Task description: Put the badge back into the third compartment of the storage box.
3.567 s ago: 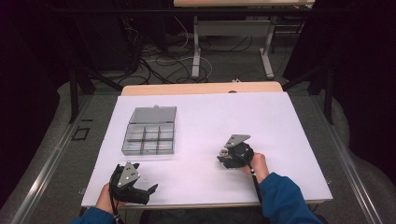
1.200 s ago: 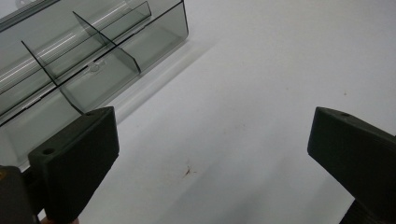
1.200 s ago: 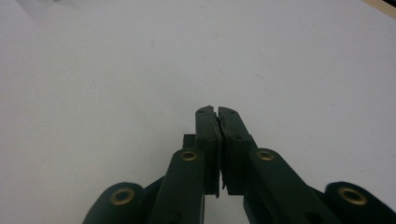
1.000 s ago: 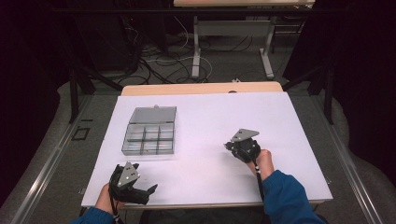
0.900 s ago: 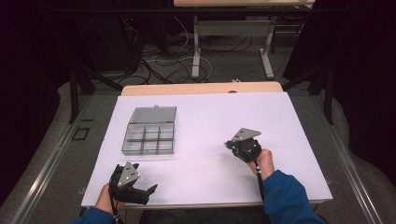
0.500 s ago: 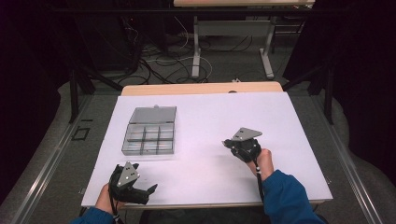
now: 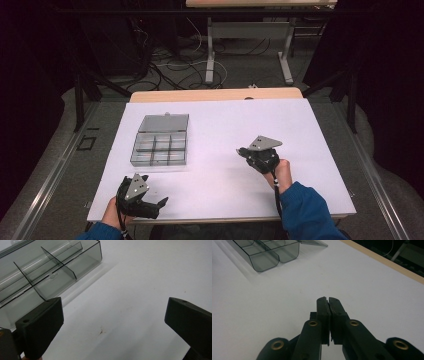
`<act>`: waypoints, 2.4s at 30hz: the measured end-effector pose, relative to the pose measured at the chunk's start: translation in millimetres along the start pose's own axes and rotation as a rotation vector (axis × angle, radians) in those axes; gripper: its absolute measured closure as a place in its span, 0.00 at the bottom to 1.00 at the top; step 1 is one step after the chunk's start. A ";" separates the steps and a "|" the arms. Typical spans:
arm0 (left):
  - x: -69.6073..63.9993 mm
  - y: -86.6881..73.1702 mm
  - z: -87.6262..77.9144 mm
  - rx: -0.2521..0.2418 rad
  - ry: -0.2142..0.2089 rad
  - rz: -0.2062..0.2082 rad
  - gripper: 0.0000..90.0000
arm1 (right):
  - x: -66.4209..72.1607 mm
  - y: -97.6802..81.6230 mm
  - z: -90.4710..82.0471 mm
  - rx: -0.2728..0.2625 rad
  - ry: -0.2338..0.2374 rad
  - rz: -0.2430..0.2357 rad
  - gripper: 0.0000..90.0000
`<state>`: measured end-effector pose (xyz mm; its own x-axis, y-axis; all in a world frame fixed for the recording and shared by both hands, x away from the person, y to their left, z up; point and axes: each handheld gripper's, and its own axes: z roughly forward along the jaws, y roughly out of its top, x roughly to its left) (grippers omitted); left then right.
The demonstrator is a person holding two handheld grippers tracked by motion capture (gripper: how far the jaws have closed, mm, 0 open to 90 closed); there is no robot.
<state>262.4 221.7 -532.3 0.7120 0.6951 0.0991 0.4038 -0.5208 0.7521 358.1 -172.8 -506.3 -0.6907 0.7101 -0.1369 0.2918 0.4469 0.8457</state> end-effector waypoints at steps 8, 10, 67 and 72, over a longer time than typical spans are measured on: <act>-0.1 0.4 0.0 -0.001 -0.002 -0.003 0.02 | 2.6 4.9 -2.1 -0.020 0.001 0.004 0.98; -0.1 0.5 0.0 -0.001 -0.002 -0.003 0.02 | 2.8 5.6 -2.6 -0.023 0.002 0.001 0.98; -0.8 0.0 0.0 -0.029 0.008 -0.006 0.02 | 20.2 50.5 45.1 -0.051 0.100 -0.055 0.98; -0.3 0.4 -0.4 -0.019 0.003 -0.001 0.02 | 21.1 51.9 48.5 -0.053 0.106 -0.055 0.98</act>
<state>262.1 221.4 -531.8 0.7096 0.6974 0.1001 0.3937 -0.5103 0.7646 390.8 -108.3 -490.3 -0.7718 0.6224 -0.1305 0.2181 0.4518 0.8650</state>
